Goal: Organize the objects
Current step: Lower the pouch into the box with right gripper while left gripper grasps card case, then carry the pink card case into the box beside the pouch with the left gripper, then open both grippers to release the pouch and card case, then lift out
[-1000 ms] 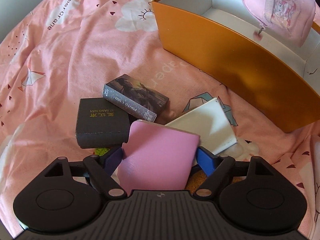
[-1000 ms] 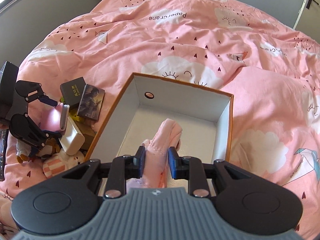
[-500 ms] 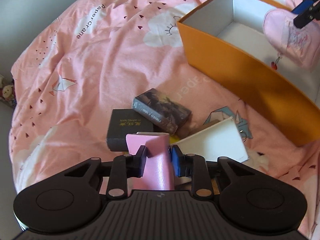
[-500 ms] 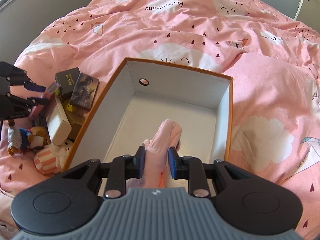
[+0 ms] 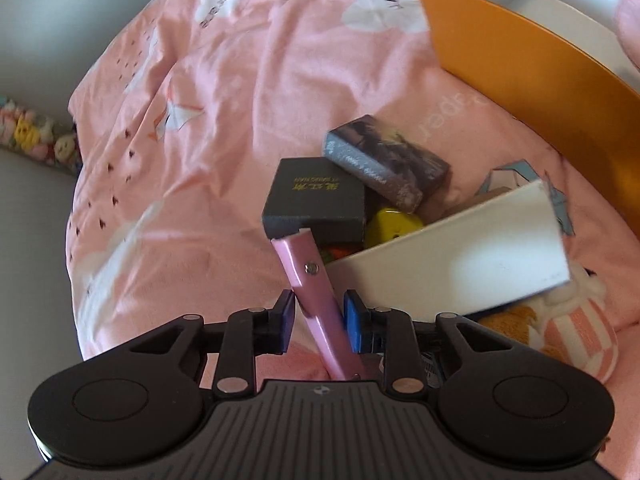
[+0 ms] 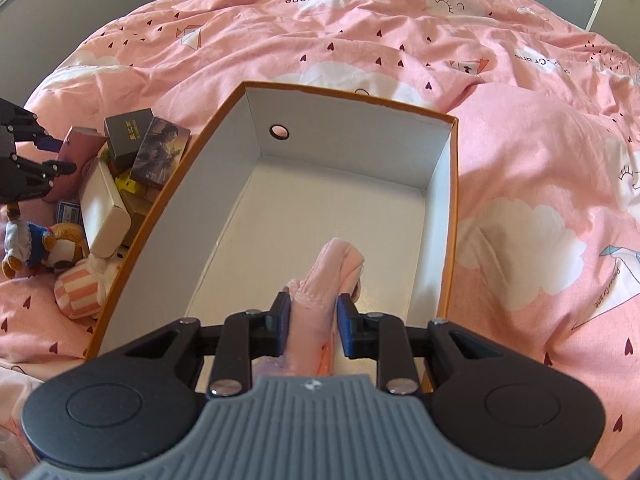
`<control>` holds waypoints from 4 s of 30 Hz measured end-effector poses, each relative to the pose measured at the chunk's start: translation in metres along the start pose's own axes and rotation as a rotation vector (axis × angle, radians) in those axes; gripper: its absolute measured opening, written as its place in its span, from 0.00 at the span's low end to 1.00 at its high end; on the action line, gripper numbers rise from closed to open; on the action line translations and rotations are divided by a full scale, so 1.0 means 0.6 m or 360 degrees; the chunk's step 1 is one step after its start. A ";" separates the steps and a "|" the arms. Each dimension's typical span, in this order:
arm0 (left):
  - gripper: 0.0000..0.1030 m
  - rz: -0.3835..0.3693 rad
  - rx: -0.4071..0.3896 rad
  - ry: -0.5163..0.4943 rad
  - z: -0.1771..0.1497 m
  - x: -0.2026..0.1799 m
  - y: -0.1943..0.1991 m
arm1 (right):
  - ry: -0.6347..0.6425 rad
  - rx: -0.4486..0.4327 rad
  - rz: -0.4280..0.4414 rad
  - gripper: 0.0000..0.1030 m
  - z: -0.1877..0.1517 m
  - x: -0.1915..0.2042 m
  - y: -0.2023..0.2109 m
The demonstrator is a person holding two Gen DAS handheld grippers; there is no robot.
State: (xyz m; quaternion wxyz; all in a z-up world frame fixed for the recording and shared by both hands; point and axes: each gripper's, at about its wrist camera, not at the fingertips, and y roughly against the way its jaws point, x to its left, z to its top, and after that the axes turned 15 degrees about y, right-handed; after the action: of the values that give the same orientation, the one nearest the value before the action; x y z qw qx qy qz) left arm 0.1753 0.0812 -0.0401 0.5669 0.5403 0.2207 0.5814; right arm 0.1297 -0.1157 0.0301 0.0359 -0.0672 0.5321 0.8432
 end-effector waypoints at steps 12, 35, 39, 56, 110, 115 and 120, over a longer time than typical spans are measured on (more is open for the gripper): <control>0.21 -0.0232 -0.0073 0.0432 0.002 0.055 0.046 | 0.0300 0.0209 -0.0191 0.26 -0.033 0.002 -0.028; 0.20 -0.1135 -0.0189 0.0629 0.082 -0.039 0.246 | 0.0342 0.0254 -0.0207 0.28 -0.065 0.014 -0.039; 0.20 -0.1308 -0.0110 0.0634 0.083 -0.097 0.233 | 0.0321 0.0245 -0.0178 0.28 -0.066 0.010 -0.037; 0.20 -0.1405 0.0368 0.0836 0.077 -0.286 0.055 | 0.0288 0.0212 -0.0123 0.28 -0.070 0.005 -0.030; 0.26 -0.1614 0.0232 0.0994 0.063 -0.331 0.052 | -0.0006 0.0197 -0.0058 0.13 -0.102 -0.018 0.013; 0.25 -0.1612 0.0248 0.1032 0.068 -0.335 0.038 | 0.0023 0.0201 -0.0080 0.13 -0.103 -0.013 0.012; 0.25 -0.1555 0.0191 0.0959 0.067 -0.338 0.053 | 0.0070 0.0183 -0.0100 0.14 -0.101 -0.007 0.015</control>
State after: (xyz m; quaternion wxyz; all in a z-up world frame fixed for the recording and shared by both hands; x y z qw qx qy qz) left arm 0.1511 -0.1233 -0.0761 0.6500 0.2174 0.6291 0.3667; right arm 0.1373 -0.1741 0.0134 0.0545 -0.1004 0.5781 0.8080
